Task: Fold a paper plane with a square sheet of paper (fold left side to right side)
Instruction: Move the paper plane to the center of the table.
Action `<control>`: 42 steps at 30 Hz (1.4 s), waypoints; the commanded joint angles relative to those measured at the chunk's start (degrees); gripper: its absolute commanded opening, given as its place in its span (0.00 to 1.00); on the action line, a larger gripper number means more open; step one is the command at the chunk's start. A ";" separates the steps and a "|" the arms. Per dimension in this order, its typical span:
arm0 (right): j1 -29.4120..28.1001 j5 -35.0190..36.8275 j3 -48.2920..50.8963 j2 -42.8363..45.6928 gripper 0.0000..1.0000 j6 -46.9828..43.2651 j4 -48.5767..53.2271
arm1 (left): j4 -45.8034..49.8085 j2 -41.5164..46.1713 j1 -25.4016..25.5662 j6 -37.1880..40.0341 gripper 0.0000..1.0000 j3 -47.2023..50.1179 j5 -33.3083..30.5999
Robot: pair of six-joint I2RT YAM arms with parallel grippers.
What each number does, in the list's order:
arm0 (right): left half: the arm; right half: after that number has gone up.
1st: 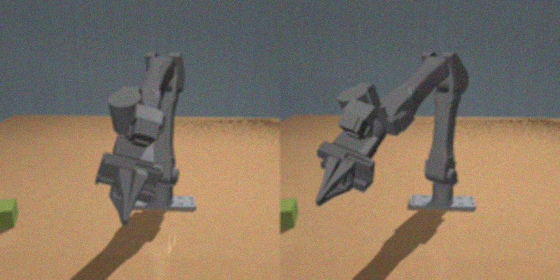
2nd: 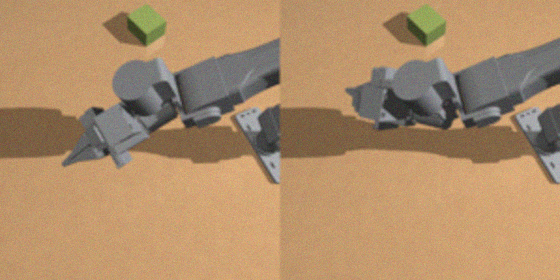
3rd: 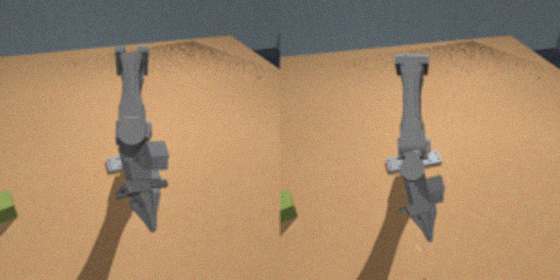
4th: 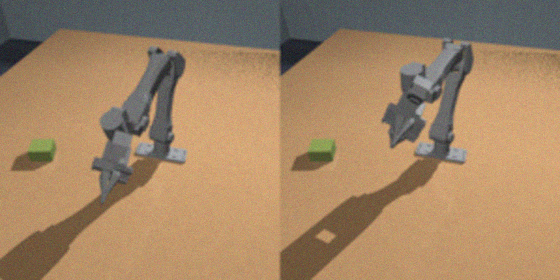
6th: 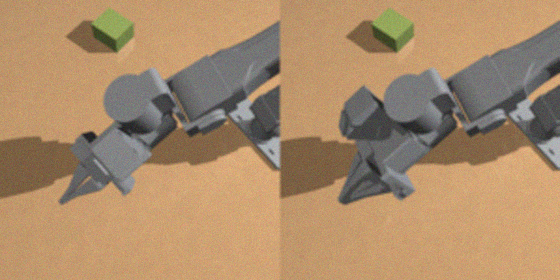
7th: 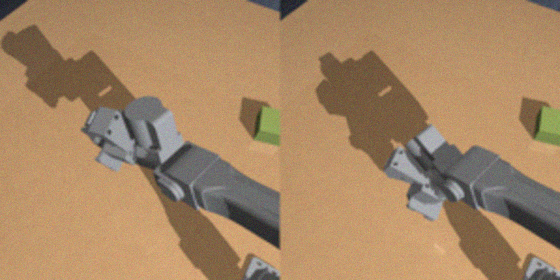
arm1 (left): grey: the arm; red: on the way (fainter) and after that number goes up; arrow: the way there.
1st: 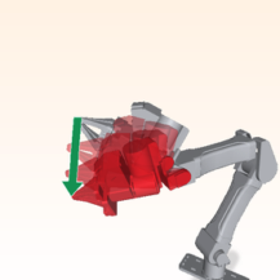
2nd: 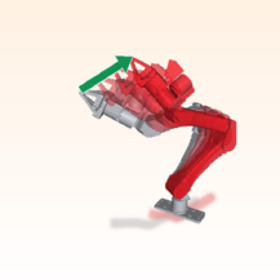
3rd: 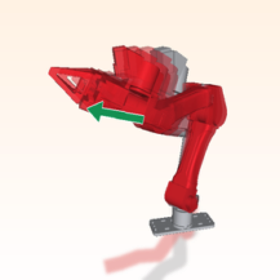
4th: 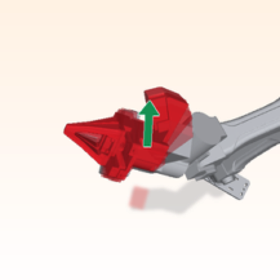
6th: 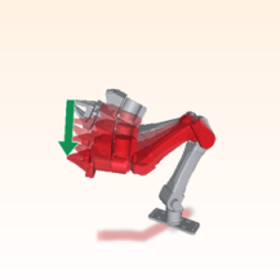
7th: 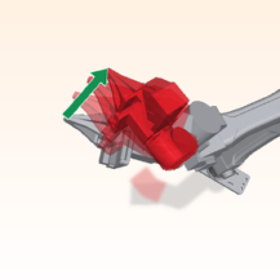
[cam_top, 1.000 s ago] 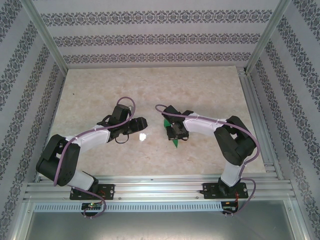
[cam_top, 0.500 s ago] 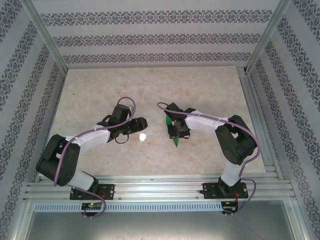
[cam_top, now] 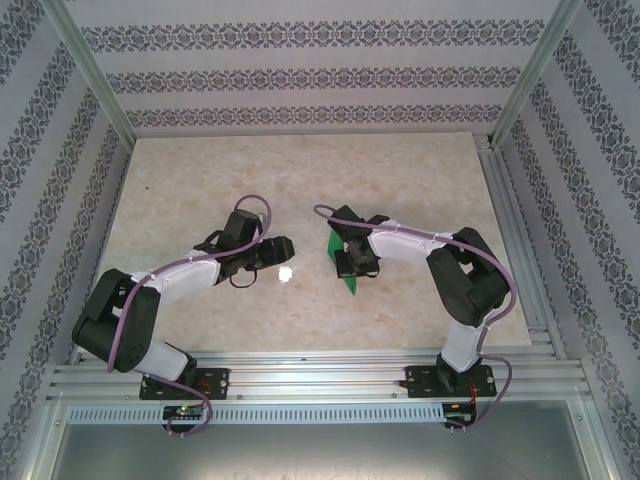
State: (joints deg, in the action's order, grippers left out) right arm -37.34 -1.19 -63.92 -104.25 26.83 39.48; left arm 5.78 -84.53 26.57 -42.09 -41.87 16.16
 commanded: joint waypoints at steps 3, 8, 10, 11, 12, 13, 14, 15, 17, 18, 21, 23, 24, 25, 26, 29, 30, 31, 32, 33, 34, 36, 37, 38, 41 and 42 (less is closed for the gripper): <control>0.79 0.27 -2.55 1.24 0.12 -1.06 2.53 | 1.11 1.47 -0.81 1.13 0.69 -0.43 0.67; 1.98 0.12 -4.38 -0.84 0.20 -1.44 2.26 | 1.17 1.59 -0.77 1.24 0.69 -0.51 0.72; 2.45 0.03 -5.29 -2.25 0.21 -1.73 2.26 | 1.21 1.73 -0.79 1.30 0.69 -0.51 0.78; 2.58 -0.11 -5.77 -2.97 0.21 -1.86 2.35 | 1.33 1.72 -0.78 1.37 0.69 -0.61 0.75; 2.72 -0.19 -6.11 -3.36 0.21 -1.96 2.35 | 1.42 1.74 -0.81 1.39 0.69 -0.62 0.67; 2.84 -0.21 -6.44 -3.74 0.20 -1.94 2.35 | 1.43 1.74 -0.79 1.40 0.69 -0.64 0.68; 2.87 -0.35 -6.80 -4.01 0.18 -2.00 2.31 | 1.58 1.75 -0.75 1.46 0.69 -0.76 0.69; 2.93 -0.46 -7.08 -4.25 0.16 -2.10 2.48 | 1.65 1.82 -0.79 1.48 0.69 -0.76 0.70; 2.89 -0.47 -7.52 -4.39 0.06 -2.41 2.66 | 1.79 1.77 -0.82 1.52 0.69 -0.90 0.66; 2.97 -0.69 -7.70 -4.38 0.02 -2.44 2.70 | 1.93 1.78 -0.81 1.59 0.69 -0.97 0.63; 3.05 0.22 -8.72 -4.04 0.00 -3.06 3.32 | 2.30 1.91 -0.81 1.72 0.69 -1.20 0.41; 3.58 0.93 -9.75 -4.19 0.00 -3.68 3.98 | 2.27 1.90 -0.81 1.74 0.69 -1.23 0.40; 3.81 1.06 -10.11 -4.34 0.00 -3.80 4.09 | 2.32 1.91 -0.82 1.75 0.69 -1.25 0.40; 4.11 1.04 -10.38 -4.59 0.00 -4.05 3.99 | 2.37 1.89 -0.77 1.79 0.69 -1.26 0.37; 4.50 1.04 -10.64 -5.10 0.00 -4.20 3.84 | 2.33 1.80 -0.81 1.74 0.69 -1.31 0.45; 4.83 0.84 -11.31 -6.98 0.00 -4.66 3.80 | 2.46 1.82 -0.82 1.86 0.69 -1.45 0.44; 4.79 0.92 -11.34 -7.40 0.00 -4.62 3.68 | 2.47 1.89 -0.74 1.88 0.69 -1.50 0.45; 4.82 0.85 -11.31 -7.70 0.00 -4.59 3.52 | 2.41 2.03 -0.78 2.01 0.69 -1.47 0.50; 4.87 0.92 -11.38 -8.03 0.01 -4.69 3.50 | 2.36 2.23 -0.80 2.02 0.69 -1.46 0.48; 4.83 1.05 -11.40 -8.14 0.03 -4.60 3.52 | 2.32 2.44 -0.77 2.02 0.69 -1.46 0.47; 4.82 0.86 -11.45 -8.32 0.05 -4.72 3.45 | 2.08 2.84 -0.81 2.12 0.69 -1.34 0.44; 4.83 0.59 -11.74 -8.21 0.08 -4.77 4.00 | 1.79 3.74 -0.74 2.19 0.70 -1.18 0.15; 4.88 0.56 -11.97 -7.69 0.10 -4.86 4.55 | 1.75 4.42 -0.81 2.33 0.70 -1.09 0.02; 4.86 0.82 -12.10 -6.58 0.12 -4.86 4.87 | 1.82 5.14 -0.81 2.43 0.70 -1.05 -0.30; 4.91 2.02 -12.84 -2.35 0.18 -4.85 7.04 | 3.15 7.67 -0.79 3.06 0.71 -1.20 -2.05; 4.91 2.39 -13.21 -1.07 0.21 -4.94 7.96 | 3.55 8.40 -0.81 3.17 0.71 -1.22 -2.51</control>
State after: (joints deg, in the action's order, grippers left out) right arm -32.49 -0.89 -74.87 -110.48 22.37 44.60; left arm 7.64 -79.00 26.57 -40.71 -41.93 15.55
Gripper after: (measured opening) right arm 0.194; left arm 0.709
